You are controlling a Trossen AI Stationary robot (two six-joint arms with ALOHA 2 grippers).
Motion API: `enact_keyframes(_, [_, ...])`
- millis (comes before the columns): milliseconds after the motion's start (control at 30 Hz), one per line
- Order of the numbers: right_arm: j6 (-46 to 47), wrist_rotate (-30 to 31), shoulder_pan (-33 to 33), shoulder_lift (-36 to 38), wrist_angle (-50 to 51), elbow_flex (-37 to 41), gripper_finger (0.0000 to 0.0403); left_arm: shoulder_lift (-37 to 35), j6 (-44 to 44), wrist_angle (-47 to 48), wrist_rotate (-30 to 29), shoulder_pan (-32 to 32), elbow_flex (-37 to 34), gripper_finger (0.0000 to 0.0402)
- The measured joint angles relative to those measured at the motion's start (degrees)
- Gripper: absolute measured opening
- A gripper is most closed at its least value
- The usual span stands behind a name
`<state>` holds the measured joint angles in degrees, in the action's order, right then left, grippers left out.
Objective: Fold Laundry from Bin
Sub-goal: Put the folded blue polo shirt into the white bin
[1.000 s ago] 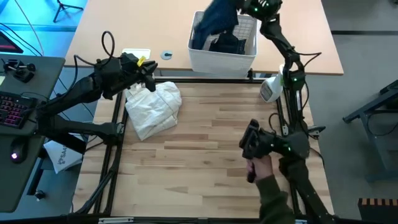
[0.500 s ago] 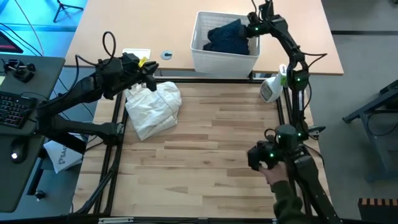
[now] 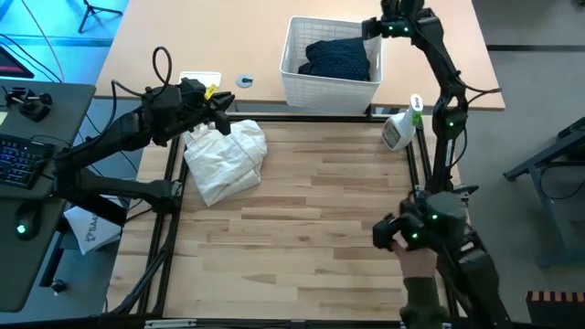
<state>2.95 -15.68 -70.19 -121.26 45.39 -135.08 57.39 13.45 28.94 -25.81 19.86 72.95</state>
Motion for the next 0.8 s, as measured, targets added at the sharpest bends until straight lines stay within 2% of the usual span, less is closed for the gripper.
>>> enact_keyframes(67, [-0.4, -4.2, 1.0, 0.1, -0.4, 0.0, 0.0118, 0.0, 0.0, 0.0, 0.0, 0.0, 0.0, 0.0048])
enact_keyframes(133, [-0.9, -5.6, 2.9, -1.1, 0.3, -0.1, 0.0091, 0.0, 0.0, 0.3, -0.4, 0.0, 0.0, 0.0048])
enact_keyframes(233, [-3.1, -4.8, 5.5, -5.4, 1.1, 0.0, 0.0039, 0.4, -0.1, 0.4, -2.3, 0.2, 0.0, 0.0048])
enact_keyframes(300, [-4.7, -1.2, 7.0, -8.7, 1.5, 0.1, 0.0011, 0.8, 0.0, 0.4, -3.3, 0.5, 0.0, 0.0048])
enact_keyframes(400, [-5.9, 9.4, 8.6, -13.2, 2.0, 0.1, 0.0013, 1.2, 0.0, 0.4, -3.3, 0.9, 0.0, 0.0048])
enact_keyframes(467, [-6.7, 12.6, 8.9, -15.7, 1.8, 0.1, 0.0018, 1.3, 0.2, 0.5, -3.3, 1.2, 0.0, 0.0048])
enact_keyframes(567, [-7.0, 11.6, 8.7, -16.8, 0.3, 0.2, 0.0014, 1.2, 4.0, 0.4, -3.3, 1.2, 0.0, 0.0048])
enact_keyframes(700, [-4.6, 8.0, 7.4, -13.2, -0.7, 0.2, 0.0002, -0.1, 10.1, 3.0, -2.6, 1.2, 0.0, 0.0048])
enact_keyframes(800, [-3.6, 3.4, 6.3, -8.2, -1.1, 0.2, 0.0002, -2.2, 11.1, 5.9, 1.9, 1.2, 0.0, 0.0048])
